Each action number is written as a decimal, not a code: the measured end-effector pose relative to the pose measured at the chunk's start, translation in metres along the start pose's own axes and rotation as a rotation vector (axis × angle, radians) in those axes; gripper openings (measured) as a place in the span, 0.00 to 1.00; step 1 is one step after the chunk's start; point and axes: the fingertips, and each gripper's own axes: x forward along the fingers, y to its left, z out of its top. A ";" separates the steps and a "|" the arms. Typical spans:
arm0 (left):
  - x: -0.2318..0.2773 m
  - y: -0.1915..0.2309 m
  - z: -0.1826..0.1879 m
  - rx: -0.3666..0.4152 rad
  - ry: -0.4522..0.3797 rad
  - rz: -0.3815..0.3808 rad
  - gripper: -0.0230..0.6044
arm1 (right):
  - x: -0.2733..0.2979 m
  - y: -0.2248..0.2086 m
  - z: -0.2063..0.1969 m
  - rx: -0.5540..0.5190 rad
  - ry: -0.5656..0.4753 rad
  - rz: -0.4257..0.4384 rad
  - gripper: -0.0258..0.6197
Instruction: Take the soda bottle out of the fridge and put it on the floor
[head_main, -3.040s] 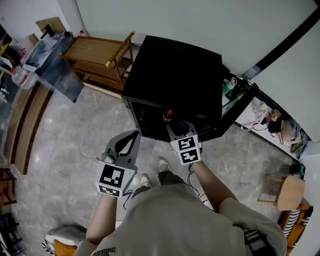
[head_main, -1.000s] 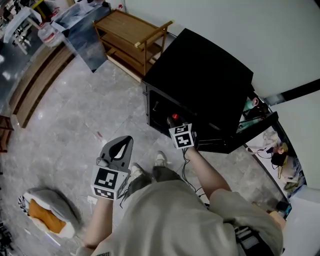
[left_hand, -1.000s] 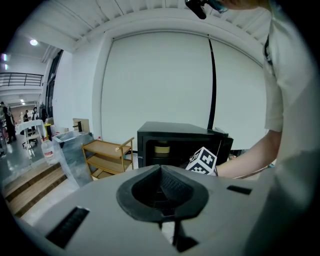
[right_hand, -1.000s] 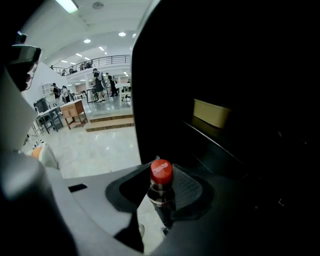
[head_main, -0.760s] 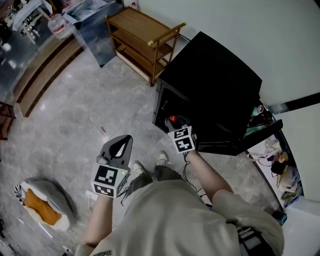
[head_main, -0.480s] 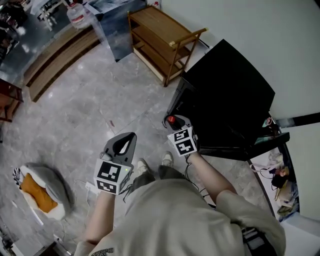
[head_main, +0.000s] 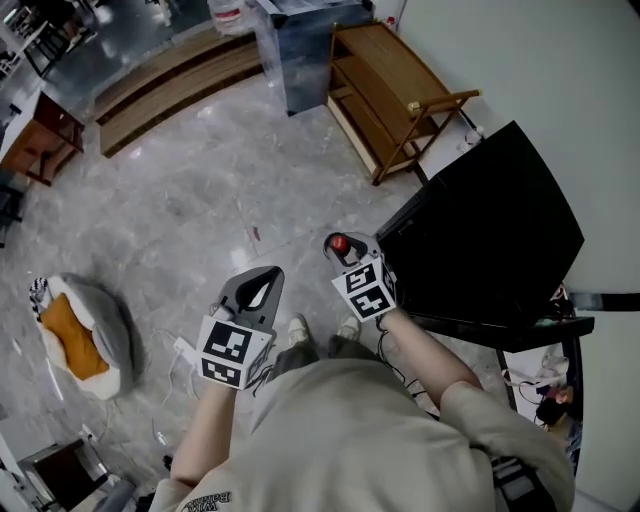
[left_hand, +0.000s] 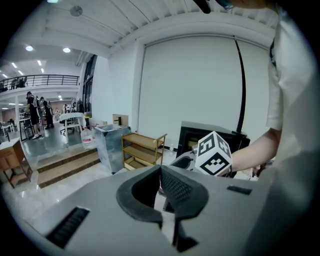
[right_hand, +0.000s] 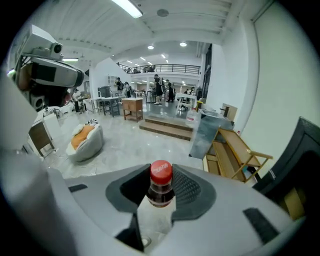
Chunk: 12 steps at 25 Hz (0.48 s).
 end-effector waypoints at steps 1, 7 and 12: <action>-0.005 0.005 -0.004 -0.011 0.005 0.011 0.05 | 0.004 0.008 0.005 -0.011 -0.002 0.018 0.21; -0.010 0.020 -0.021 -0.026 0.031 0.037 0.05 | 0.027 0.037 0.002 -0.065 0.052 0.093 0.21; 0.007 0.037 -0.042 -0.035 0.063 0.024 0.05 | 0.057 0.052 -0.018 -0.110 0.125 0.124 0.21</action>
